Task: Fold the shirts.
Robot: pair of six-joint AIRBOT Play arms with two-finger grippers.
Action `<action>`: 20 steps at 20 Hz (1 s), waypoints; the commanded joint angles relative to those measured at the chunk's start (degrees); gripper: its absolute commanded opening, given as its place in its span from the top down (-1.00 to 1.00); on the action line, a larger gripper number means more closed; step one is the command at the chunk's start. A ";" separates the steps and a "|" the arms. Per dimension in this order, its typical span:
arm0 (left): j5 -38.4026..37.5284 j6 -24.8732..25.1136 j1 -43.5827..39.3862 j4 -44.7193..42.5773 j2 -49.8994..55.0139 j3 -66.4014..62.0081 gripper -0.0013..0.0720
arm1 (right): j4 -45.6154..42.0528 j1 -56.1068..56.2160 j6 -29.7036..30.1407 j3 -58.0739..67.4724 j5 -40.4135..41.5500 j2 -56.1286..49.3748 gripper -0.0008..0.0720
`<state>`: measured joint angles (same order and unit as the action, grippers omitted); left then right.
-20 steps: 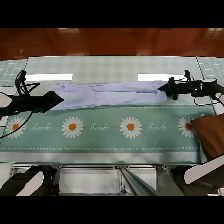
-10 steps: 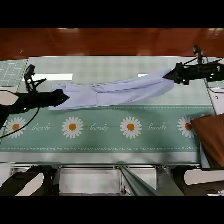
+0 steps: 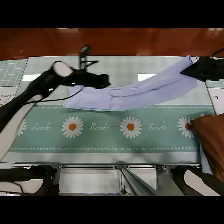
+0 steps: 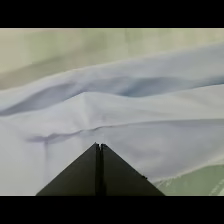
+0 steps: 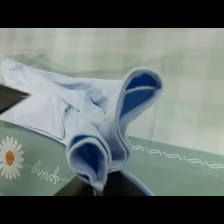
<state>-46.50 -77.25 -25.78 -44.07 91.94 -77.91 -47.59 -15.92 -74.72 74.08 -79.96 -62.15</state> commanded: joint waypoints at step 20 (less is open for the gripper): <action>-14.19 -10.84 13.16 -17.03 -15.87 9.38 0.91 | 12.87 21.84 -1.09 -5.14 16.15 -5.03 0.91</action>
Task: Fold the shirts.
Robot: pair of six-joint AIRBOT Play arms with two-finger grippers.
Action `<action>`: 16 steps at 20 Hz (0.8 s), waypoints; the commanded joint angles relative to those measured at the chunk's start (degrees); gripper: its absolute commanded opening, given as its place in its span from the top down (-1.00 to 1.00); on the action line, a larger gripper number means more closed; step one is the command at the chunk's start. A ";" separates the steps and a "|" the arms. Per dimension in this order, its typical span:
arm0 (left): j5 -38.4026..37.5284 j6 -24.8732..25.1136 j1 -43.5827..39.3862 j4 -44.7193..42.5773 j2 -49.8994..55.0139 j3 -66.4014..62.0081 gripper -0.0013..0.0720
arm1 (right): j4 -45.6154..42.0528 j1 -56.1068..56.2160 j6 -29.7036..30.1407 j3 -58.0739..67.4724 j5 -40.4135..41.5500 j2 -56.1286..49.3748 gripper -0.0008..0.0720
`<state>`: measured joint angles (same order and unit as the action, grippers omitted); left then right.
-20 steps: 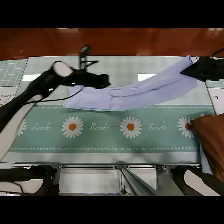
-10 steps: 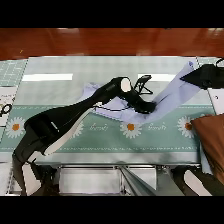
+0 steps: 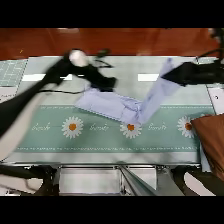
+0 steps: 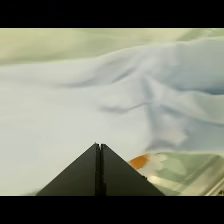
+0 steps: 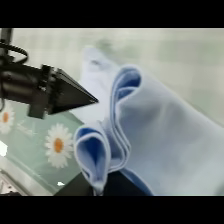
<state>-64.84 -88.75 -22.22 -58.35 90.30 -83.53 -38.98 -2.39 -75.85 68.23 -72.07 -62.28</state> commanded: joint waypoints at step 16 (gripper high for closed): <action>6.88 1.05 23.26 0.50 -52.30 45.18 0.91 | 13.18 31.56 -2.56 26.34 18.36 -44.06 0.91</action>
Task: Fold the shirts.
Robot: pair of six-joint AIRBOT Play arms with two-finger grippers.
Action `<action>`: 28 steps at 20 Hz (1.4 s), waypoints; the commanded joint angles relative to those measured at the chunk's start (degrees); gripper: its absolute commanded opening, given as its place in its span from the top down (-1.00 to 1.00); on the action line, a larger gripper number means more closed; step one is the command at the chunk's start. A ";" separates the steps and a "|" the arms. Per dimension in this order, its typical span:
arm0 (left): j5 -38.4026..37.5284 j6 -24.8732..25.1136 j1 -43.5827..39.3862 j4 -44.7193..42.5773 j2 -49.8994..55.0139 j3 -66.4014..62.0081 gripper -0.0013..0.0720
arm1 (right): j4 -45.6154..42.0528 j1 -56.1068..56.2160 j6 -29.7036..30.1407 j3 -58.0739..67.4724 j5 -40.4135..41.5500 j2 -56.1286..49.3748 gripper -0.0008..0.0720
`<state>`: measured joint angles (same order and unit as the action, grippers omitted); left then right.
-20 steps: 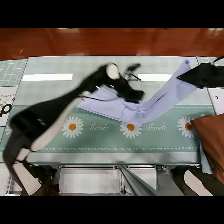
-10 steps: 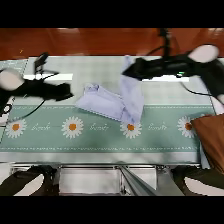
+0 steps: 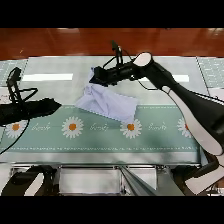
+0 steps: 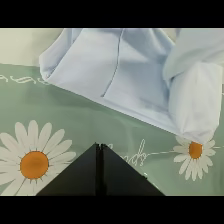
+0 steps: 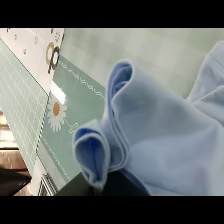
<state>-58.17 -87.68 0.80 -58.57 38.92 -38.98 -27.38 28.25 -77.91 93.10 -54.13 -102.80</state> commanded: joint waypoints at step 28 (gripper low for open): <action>9.35 1.42 -5.46 8.11 2.84 7.98 0.90 | 4.98 -27.02 9.94 -50.31 -3.37 17.31 -0.17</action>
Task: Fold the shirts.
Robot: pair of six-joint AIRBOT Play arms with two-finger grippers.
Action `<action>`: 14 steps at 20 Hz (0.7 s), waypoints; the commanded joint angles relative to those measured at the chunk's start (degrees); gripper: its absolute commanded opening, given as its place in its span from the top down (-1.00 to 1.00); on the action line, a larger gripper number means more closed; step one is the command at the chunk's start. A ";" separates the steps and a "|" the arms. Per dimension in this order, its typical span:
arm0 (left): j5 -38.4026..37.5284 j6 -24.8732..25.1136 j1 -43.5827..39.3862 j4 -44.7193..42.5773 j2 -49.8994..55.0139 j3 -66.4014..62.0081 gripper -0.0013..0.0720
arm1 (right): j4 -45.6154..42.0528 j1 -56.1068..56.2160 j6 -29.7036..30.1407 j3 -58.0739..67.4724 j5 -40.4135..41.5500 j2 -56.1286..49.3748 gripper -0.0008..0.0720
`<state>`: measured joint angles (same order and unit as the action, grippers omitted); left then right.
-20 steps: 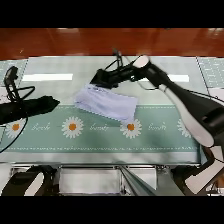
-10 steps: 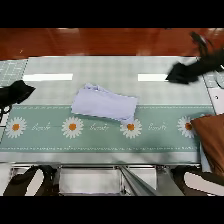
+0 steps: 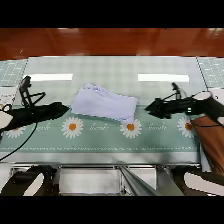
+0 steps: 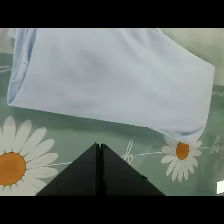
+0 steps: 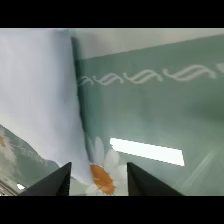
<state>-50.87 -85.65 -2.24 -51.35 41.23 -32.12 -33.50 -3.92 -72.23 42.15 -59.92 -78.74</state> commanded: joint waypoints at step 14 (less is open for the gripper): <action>2.97 -0.57 -2.43 0.87 0.52 1.11 0.90 | 3.43 20.41 -2.45 35.04 -4.98 -16.85 0.91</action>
<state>-48.05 -86.21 -4.64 -50.50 41.76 -31.05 -24.32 14.44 -70.98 67.33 -61.34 -95.26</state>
